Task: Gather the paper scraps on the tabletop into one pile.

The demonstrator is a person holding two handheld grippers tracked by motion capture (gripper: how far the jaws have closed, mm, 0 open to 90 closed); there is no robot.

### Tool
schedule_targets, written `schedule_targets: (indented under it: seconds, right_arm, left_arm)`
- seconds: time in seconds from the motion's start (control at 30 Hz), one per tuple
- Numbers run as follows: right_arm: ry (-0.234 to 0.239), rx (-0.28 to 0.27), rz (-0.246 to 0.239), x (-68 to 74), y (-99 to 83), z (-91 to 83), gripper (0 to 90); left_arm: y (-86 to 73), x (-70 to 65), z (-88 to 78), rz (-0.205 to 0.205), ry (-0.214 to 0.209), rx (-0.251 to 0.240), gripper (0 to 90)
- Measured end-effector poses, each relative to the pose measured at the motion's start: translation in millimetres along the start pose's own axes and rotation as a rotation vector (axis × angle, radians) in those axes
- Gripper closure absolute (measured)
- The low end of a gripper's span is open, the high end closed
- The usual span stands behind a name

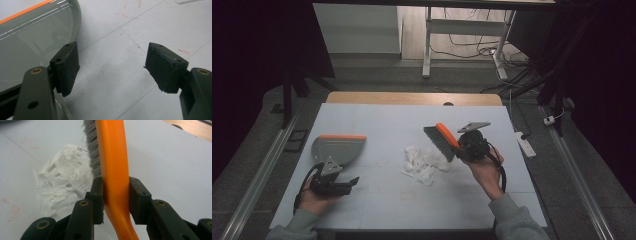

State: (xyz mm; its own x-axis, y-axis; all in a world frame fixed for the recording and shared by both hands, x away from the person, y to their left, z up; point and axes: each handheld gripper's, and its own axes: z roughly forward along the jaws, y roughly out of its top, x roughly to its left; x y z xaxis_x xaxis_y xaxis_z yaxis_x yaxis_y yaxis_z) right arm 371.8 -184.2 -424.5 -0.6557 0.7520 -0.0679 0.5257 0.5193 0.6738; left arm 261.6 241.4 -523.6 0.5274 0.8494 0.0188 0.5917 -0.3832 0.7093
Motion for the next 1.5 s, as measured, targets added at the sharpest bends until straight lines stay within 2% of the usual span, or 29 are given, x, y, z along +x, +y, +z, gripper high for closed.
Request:
schedule_targets:
  seconds: [0.17, 0.3, 0.67, 1.17, 1.4, 1.5]
  right_arm:
    - [0.01, -0.015, -0.002, -1.1, 1.1, -2.4, 67.5]
    - [0.002, -0.006, -0.001, -3.6, -0.4, -2.2, 67.5]
    - [-0.016, -0.007, 0.014, -16.5, -19.8, -6.2, 67.5]
    - [-0.03, -0.059, -0.008, -33.1, -66.8, -28.9, 67.5]
    - [-0.042, -0.064, -0.028, -40.4, -91.0, -37.9, 67.5]
    - [-0.047, -0.069, -0.02, -43.2, -100.6, -41.3, 67.5]
  left_arm:
    - [-0.2, 0.3, -0.2, -0.001, 0.0, 0.001, 27.8]
    - [-0.4, 0.8, -0.2, -0.002, -0.002, -0.001, 27.8]
    - [-0.1, 0.7, -1.0, -0.002, 0.001, -0.006, 27.8]
    - [1.1, -1.8, -1.2, 0.004, 0.005, -0.011, 27.7]
    - [1.1, -2.3, -1.3, 0.004, 0.007, -0.014, 27.7]
    - [1.2, -2.6, -1.5, 0.006, 0.006, -0.014, 27.6]
